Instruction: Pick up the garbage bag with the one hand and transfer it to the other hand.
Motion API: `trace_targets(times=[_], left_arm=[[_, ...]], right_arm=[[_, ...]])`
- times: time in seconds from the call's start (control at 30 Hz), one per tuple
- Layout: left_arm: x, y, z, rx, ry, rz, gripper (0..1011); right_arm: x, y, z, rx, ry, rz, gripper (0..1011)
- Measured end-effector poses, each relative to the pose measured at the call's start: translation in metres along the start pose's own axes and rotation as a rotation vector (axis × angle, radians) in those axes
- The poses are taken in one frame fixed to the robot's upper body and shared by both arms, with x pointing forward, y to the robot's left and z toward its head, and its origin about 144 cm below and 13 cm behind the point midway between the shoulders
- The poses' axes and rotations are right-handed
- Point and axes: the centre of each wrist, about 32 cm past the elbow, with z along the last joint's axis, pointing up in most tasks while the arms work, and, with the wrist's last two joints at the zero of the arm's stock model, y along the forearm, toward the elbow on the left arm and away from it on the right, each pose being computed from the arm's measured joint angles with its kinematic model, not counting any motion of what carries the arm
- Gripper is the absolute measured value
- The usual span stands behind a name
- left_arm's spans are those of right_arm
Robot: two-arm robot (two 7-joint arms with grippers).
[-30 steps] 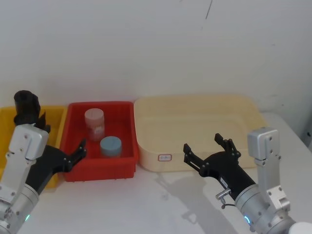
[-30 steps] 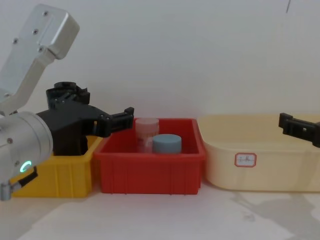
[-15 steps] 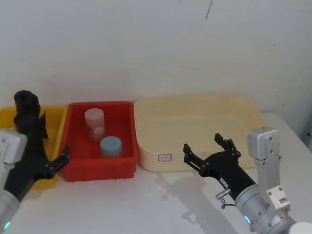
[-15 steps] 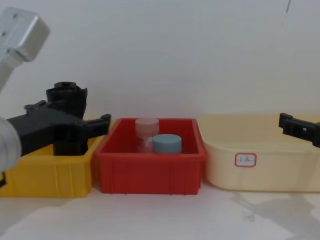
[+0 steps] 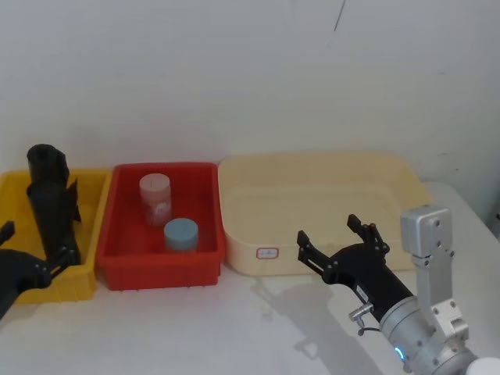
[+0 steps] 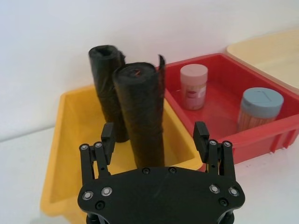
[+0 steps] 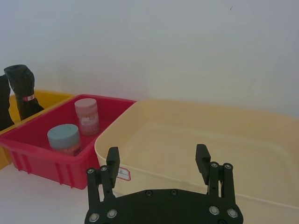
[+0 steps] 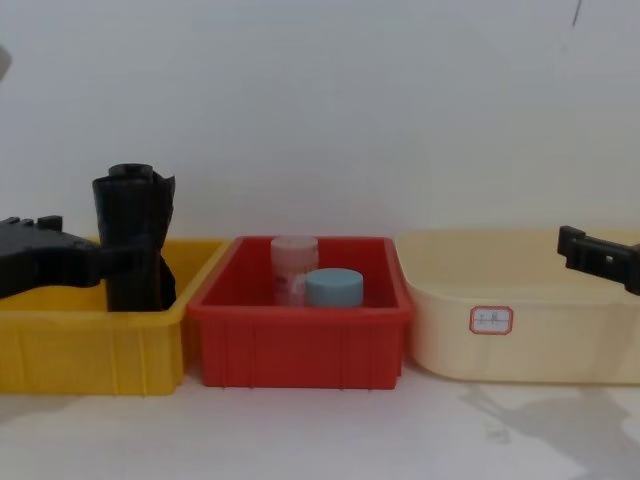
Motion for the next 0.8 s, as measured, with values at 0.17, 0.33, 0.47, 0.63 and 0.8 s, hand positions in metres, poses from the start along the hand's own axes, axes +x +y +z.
trace_targets(times=[0.17,0.33,0.47,0.63,0.8], left_arm=[[0.007,-0.002,0.001,0.023,0.041,0.018,1001],[0.012,-0.009,0.003,0.036,0.077,0.032,1001],[0.014,-0.016,0.005,0.043,0.097,0.032,1001],[0.015,-0.024,0.007,0.047,0.106,0.025,1001],[0.014,-0.034,0.009,0.046,0.108,0.005,1001]], right_arm=[[0.000,0.000,0.000,0.000,0.000,0.000,1000],[0.000,0.000,0.000,0.000,0.000,0.000,1000],[0.000,0.000,0.000,0.000,0.000,0.000,1000],[0.000,0.000,0.000,0.000,0.000,0.000,1000],[0.000,0.000,0.000,0.000,0.000,0.000,1000]])
